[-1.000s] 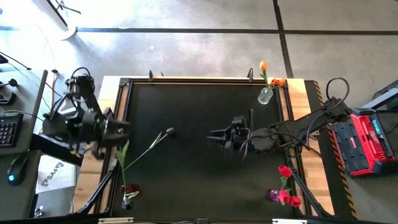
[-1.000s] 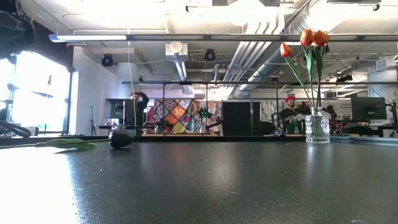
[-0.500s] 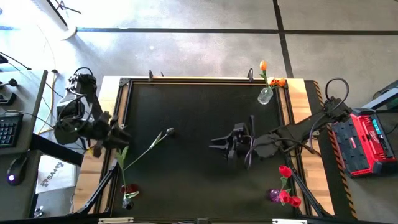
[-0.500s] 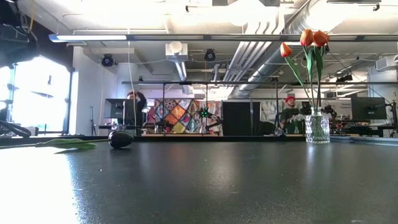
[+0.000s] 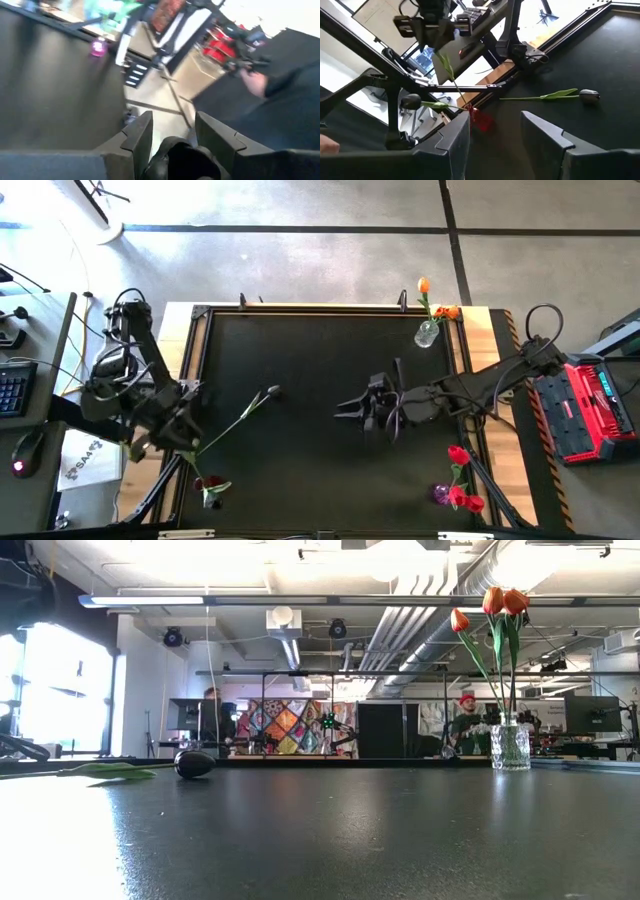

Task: Sort flowers into vase by color
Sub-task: Put the top black tulip into the red flower vase

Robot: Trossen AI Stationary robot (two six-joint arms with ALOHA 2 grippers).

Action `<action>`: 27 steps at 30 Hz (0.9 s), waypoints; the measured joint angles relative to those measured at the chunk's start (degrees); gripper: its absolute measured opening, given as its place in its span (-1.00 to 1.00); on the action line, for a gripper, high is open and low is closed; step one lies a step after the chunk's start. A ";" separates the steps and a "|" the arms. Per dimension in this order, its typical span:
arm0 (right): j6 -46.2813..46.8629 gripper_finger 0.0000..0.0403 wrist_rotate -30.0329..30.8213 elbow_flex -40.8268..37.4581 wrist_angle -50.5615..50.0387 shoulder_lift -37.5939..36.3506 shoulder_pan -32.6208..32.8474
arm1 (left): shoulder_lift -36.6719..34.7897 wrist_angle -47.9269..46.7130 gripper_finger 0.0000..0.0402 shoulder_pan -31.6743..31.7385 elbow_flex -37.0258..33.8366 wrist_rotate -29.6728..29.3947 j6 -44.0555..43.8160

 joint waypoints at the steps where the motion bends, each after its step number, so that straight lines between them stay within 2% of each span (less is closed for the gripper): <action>1: -0.01 -0.19 -0.52 0.00 -0.04 0.00 -0.16 | 0.55 0.76 -0.33 0.00 0.02 1.49 0.59; 6: -0.91 -0.19 -1.46 0.00 -0.17 0.00 -0.39 | 3.74 -2.14 -0.33 -0.02 0.01 4.91 -1.14; 11: -1.03 -0.19 -2.16 0.00 -0.20 0.00 -0.37 | 6.31 -4.48 -0.30 -0.02 0.00 2.65 -4.89; 14: -1.02 -0.19 -3.01 0.00 -0.19 0.00 -0.37 | 7.05 -3.70 -0.17 0.00 0.00 0.48 -5.69; 20: 0.29 -0.19 -4.12 0.00 -0.19 0.00 -0.37 | 7.13 -1.40 0.21 0.00 0.00 -1.57 -9.67; 24: 1.19 -0.19 -4.14 0.00 -0.17 0.00 -0.37 | 6.58 3.77 0.37 0.00 0.00 -3.09 -3.89; 27: 1.51 -0.19 -4.14 0.00 -0.05 0.00 -0.37 | 5.44 9.92 0.39 0.00 0.00 -4.63 5.87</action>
